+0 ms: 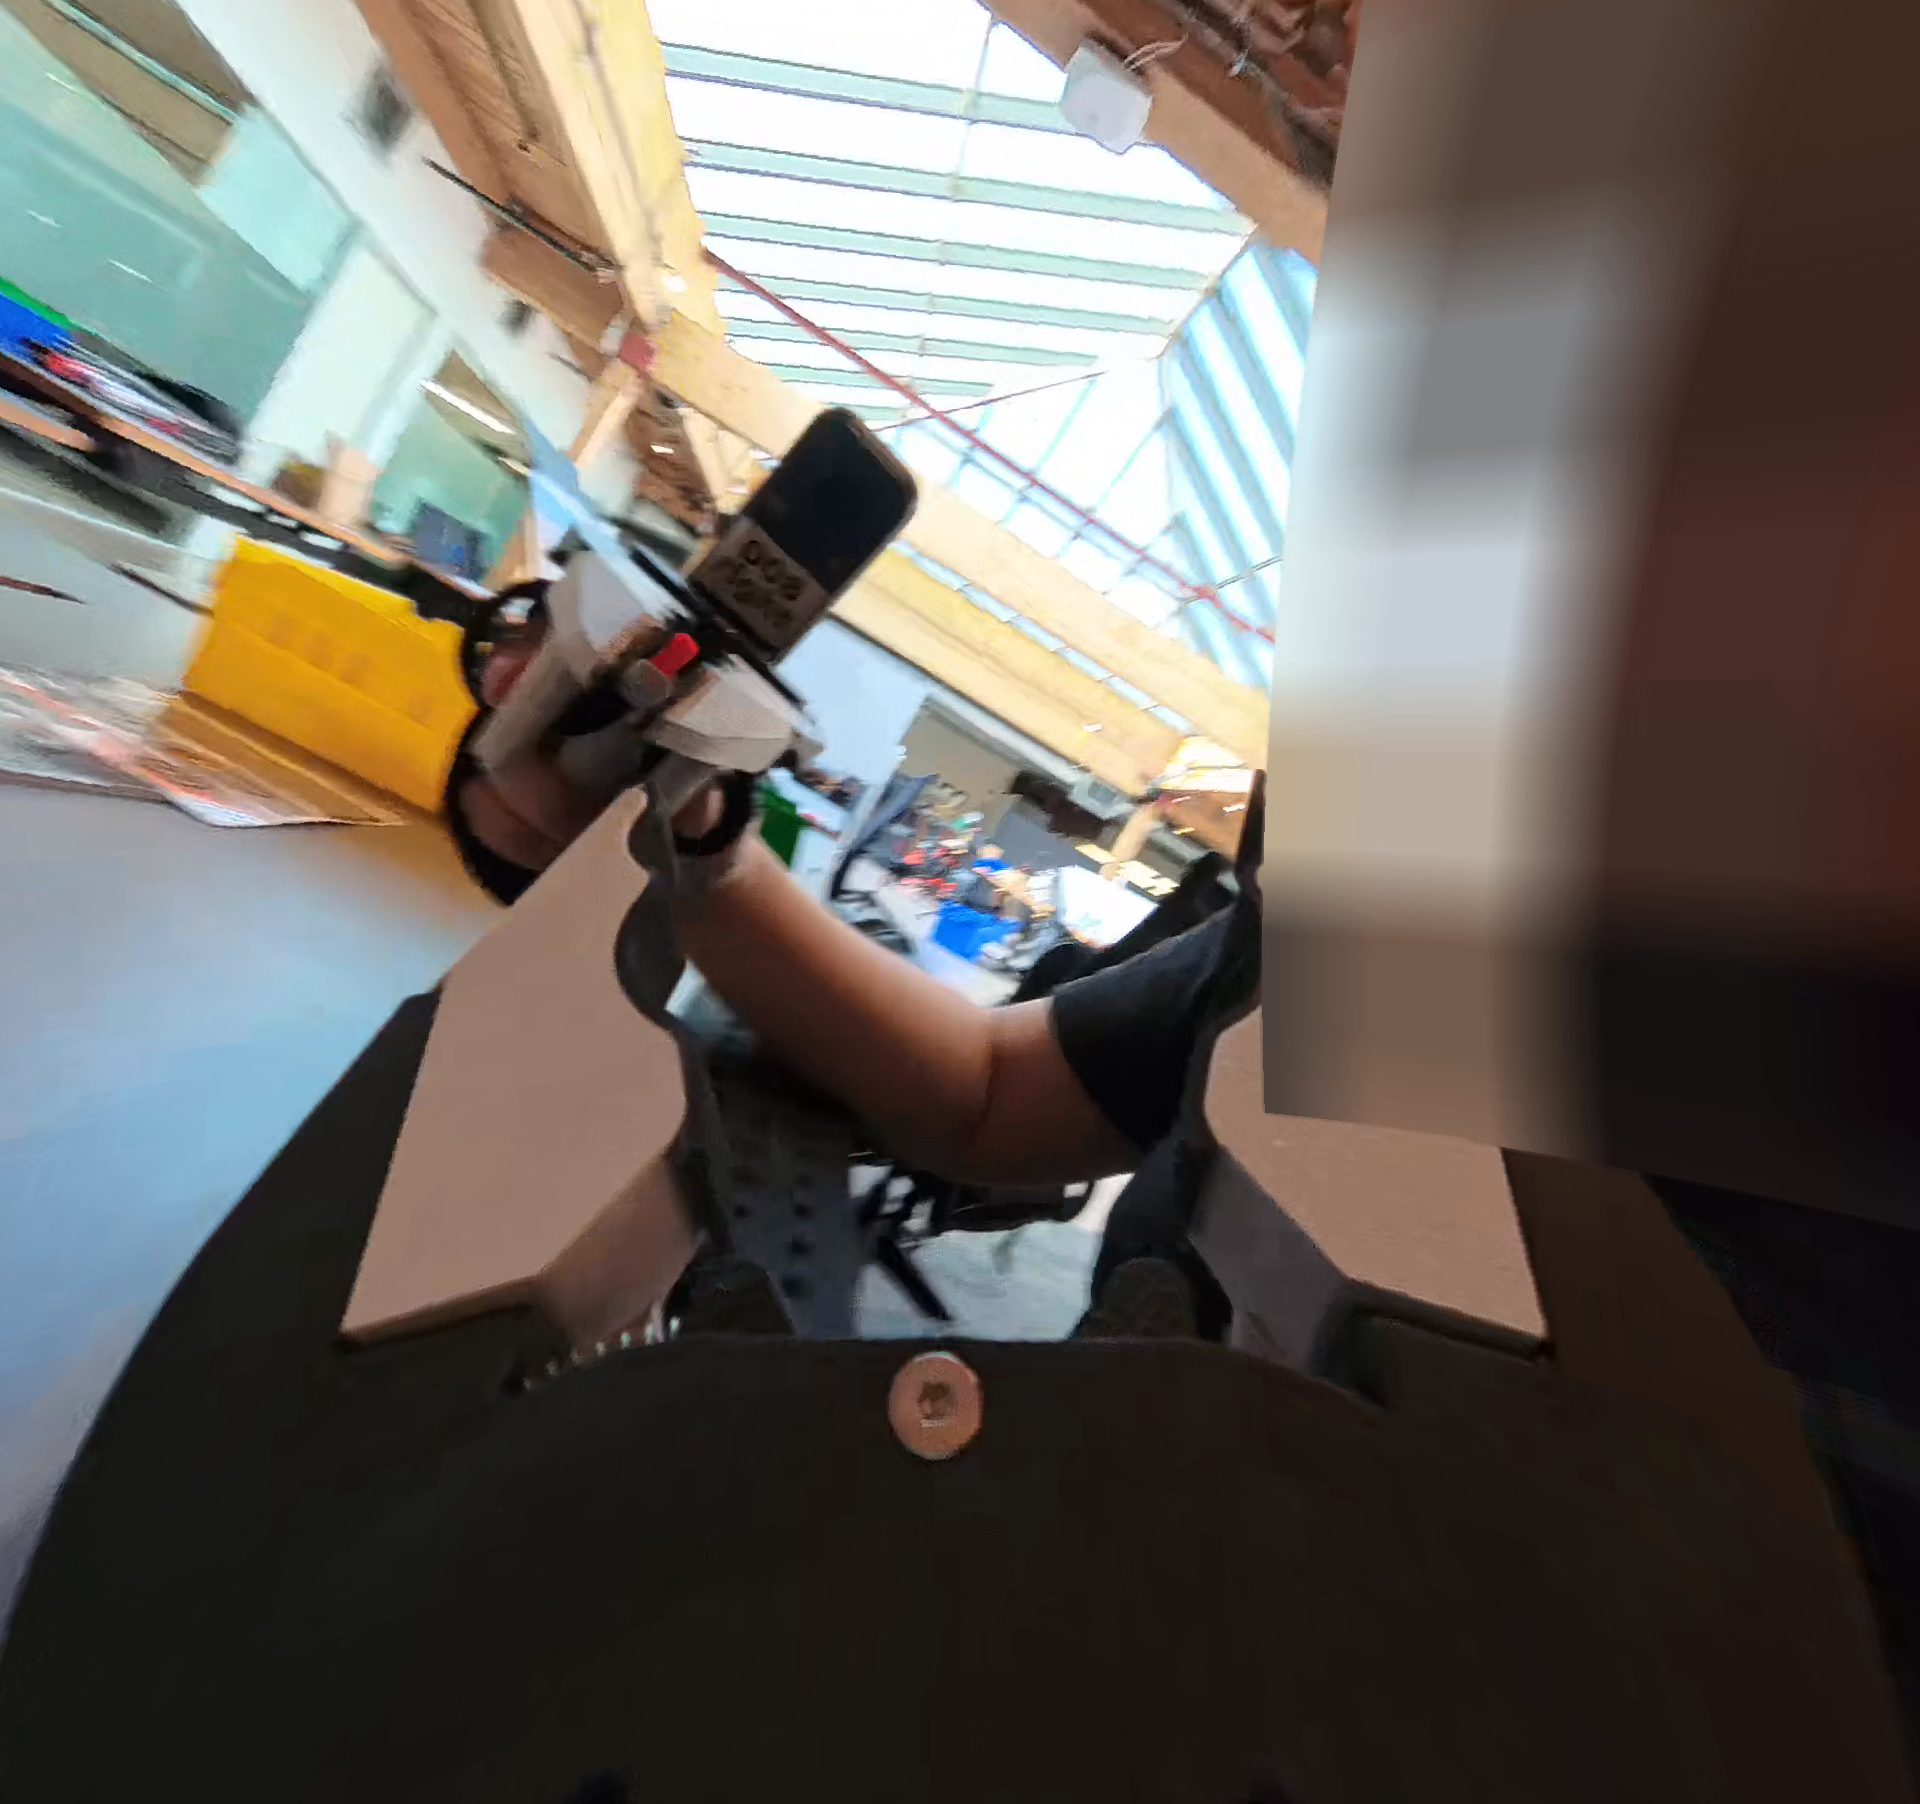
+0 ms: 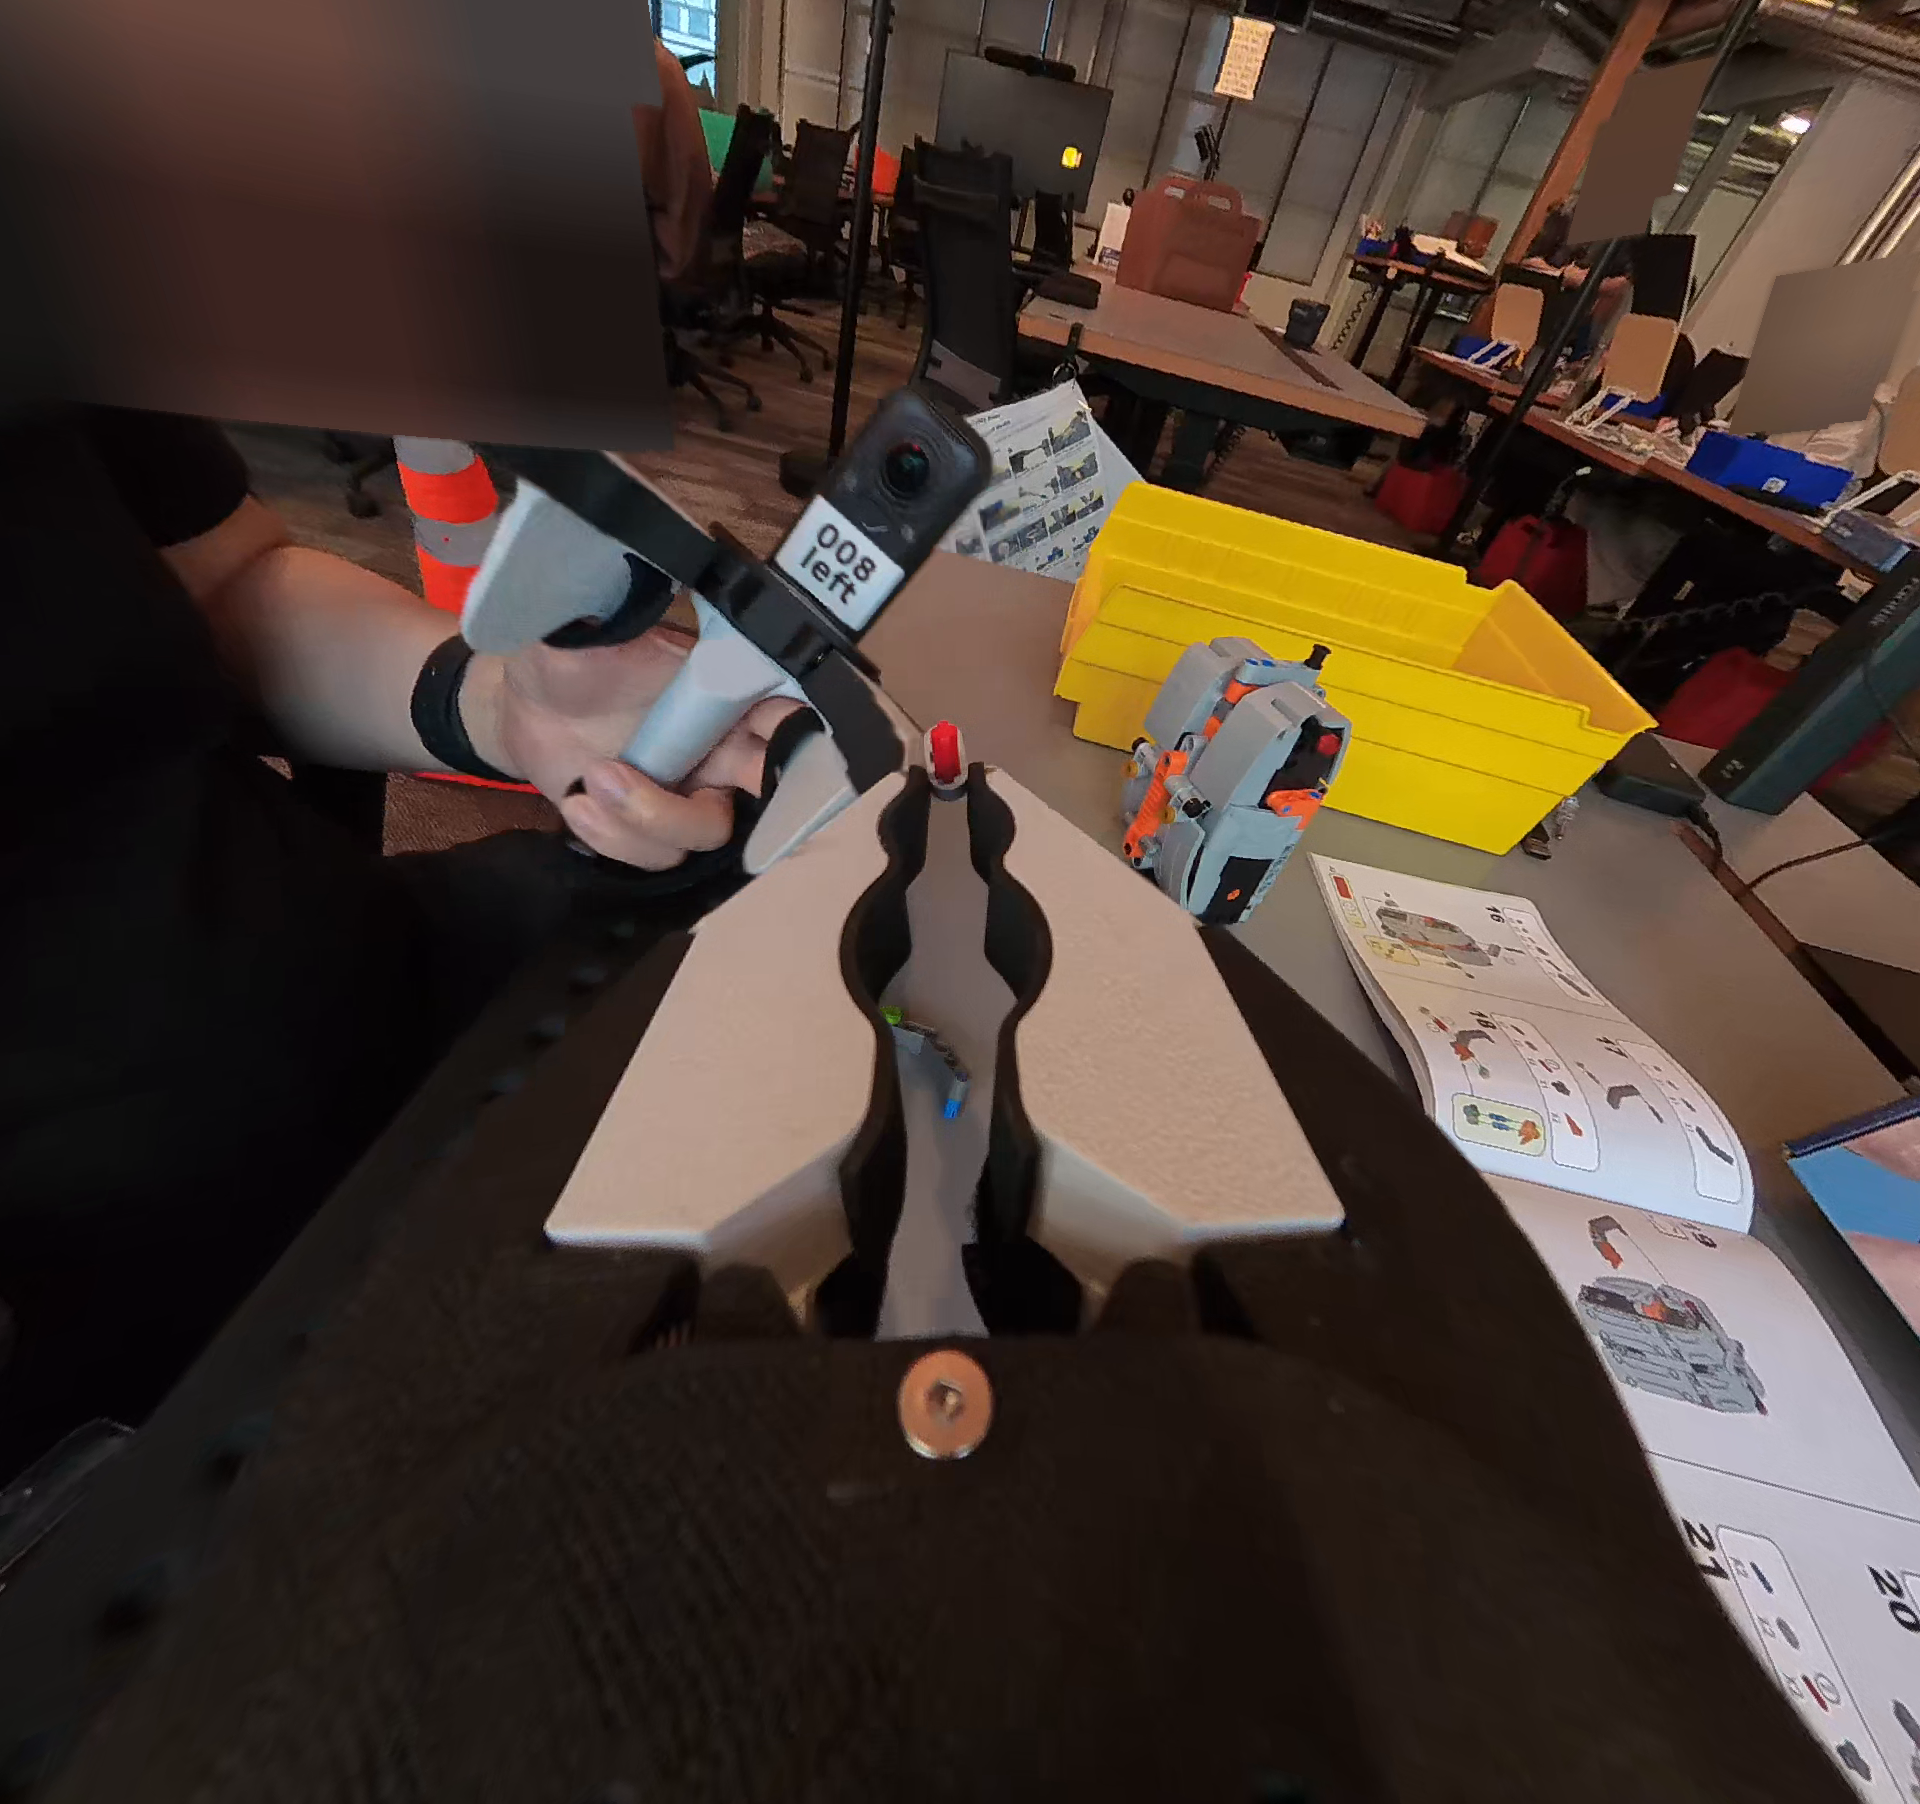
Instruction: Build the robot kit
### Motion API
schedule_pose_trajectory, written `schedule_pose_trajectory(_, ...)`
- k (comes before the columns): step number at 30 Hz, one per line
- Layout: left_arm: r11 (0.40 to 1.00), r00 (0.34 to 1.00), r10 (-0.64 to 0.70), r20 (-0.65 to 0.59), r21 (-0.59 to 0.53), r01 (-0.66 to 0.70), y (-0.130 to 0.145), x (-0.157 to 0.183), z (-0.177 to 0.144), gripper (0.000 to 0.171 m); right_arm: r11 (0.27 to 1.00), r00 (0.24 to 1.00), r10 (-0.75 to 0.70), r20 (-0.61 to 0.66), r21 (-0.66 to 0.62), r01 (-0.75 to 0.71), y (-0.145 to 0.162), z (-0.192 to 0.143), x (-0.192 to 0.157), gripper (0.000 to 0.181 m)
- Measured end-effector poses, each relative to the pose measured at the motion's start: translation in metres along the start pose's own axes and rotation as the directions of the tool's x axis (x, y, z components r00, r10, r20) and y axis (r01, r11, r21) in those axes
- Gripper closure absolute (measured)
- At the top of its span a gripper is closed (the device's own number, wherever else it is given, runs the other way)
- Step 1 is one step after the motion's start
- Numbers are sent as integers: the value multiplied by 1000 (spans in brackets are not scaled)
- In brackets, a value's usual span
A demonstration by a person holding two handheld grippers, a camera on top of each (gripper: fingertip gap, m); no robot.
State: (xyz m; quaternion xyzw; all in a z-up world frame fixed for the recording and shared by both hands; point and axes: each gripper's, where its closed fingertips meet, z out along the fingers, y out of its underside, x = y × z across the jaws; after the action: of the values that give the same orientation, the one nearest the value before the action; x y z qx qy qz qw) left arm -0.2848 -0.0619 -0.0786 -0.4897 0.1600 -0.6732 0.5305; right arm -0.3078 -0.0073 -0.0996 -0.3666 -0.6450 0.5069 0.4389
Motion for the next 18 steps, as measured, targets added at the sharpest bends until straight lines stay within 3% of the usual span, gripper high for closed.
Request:
schedule_pose_trajectory(1, 996, 994, 91, 66, -19, -90, 0, -4, -3, 71, 1000, 1000, 0, 1, 8, 0, -1, -1, 0, 174)
schedule_pose_trajectory(3, 965, 955, 261, 144, -32, -259, -6, -1, -7, 77, 1000, 1000, -6, 2, 23, 6, -5, -3, -1, 174)
schedule_pose_trajectory(4, 943, 928, 331, 172, -20, -332, -10, 2, -7, 72, 1000, 1000, -12, 4, 28, 12, -6, -4, -2, 174)
schedule_pose_trajectory(5, 928, 908, 368, 201, -19, -372, -13, 3, -8, 55, 999, 1000, -17, 10, 31, 17, -7, -4, -3, 174)
schedule_pose_trajectory(8, 956, 940, 290, 181, -110, -273, -1, 2, -7, 52, 999, 999, -37, 22, 21, 37, -6, -1, -7, 174)
schedule_pose_trajectory(12, 976, 975, 212, 72, -60, -208, -4, 15, -4, 74, 999, 998, -43, 48, 19, 42, -5, 5, -14, 174)
schedule_pose_trajectory(15, 987, 976, 162, 148, -34, -159, -7, -2, -4, 54, 998, 998, -54, 38, 27, 53, -6, 6, -14, 174)
schedule_pose_trajectory(18, 1000, 971, 23, 236, -13, -20, -3, -23, -4, 34, 997, 997, -76, 18, 5, 76, 1, 8, -9, 174)
